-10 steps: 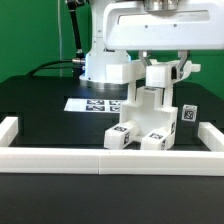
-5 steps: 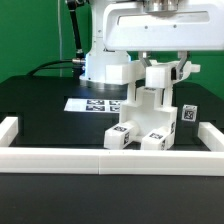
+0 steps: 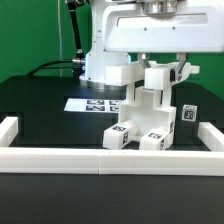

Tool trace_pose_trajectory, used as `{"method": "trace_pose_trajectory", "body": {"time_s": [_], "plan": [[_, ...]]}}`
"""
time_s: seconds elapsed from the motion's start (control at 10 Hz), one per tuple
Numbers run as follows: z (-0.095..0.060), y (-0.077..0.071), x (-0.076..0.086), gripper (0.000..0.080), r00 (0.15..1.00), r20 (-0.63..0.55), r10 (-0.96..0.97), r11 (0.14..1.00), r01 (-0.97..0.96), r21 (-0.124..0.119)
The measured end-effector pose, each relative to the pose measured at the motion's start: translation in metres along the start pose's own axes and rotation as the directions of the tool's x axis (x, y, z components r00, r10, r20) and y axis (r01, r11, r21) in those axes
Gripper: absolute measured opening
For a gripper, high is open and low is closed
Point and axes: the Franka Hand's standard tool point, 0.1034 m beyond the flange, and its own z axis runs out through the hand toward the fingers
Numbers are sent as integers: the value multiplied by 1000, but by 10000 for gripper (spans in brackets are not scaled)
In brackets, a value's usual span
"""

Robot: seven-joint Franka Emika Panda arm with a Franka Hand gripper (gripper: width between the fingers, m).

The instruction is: Assemble chair

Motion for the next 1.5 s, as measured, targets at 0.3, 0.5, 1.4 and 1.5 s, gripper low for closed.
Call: {"method": "trace_pose_trajectory", "body": {"time_s": [0.3, 0.5, 1.4, 1.5], "plan": [[2, -2, -1, 290, 1000, -5, 17, 1000, -17, -1], [3, 0, 1, 290, 1000, -12, 12, 1000, -12, -1], [37, 13, 5, 290, 1000, -22, -17, 999, 16, -39], [39, 15, 6, 290, 999, -26, -20, 999, 19, -42]]}}
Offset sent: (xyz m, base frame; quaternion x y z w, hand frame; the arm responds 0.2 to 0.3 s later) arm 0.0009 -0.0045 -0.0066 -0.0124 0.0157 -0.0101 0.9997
